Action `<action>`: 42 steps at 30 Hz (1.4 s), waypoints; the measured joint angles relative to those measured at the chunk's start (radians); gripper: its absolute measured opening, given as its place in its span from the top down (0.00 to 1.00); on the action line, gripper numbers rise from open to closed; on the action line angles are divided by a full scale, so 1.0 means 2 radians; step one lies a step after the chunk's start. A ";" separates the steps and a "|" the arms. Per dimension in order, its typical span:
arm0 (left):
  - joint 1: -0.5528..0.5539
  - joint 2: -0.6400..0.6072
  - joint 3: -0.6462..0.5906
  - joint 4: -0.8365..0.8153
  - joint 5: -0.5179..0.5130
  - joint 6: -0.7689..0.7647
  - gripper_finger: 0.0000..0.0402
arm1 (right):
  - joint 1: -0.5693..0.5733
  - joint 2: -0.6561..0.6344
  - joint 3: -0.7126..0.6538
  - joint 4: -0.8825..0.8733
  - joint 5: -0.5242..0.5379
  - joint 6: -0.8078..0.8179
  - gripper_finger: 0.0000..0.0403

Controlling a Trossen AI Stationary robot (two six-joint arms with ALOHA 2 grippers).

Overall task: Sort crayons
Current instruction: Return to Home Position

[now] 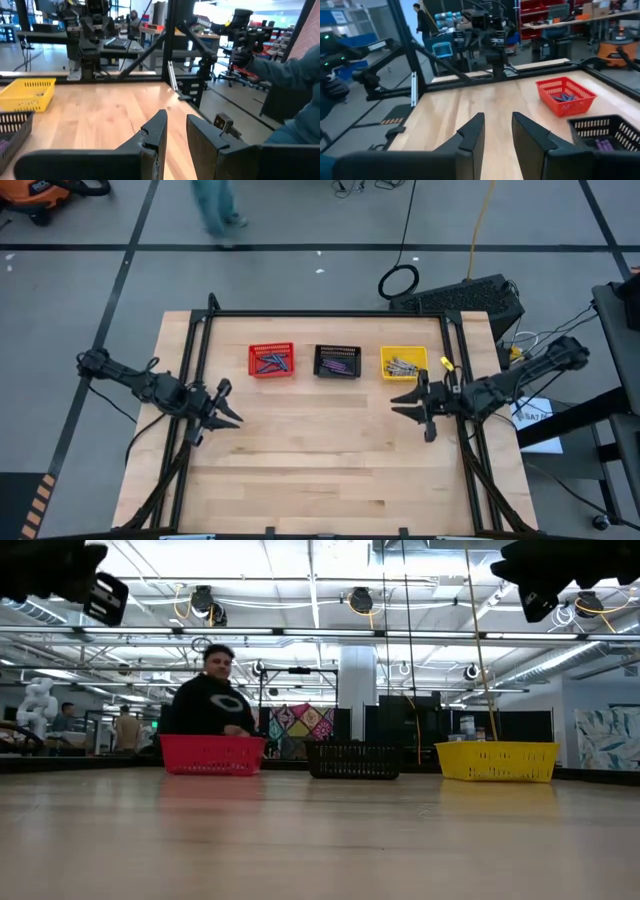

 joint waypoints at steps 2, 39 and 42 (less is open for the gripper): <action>0.000 -0.007 -0.012 -0.001 0.000 0.000 0.81 | 0.008 -0.001 -0.006 0.003 0.000 -0.001 0.79; -0.001 -0.047 -0.070 0.035 -0.008 -0.013 0.81 | 0.106 -0.003 -0.178 0.242 0.000 -0.067 0.79; -0.001 -0.047 -0.070 0.035 -0.008 -0.036 0.81 | 0.112 -0.003 -0.178 0.231 -0.008 -0.078 0.79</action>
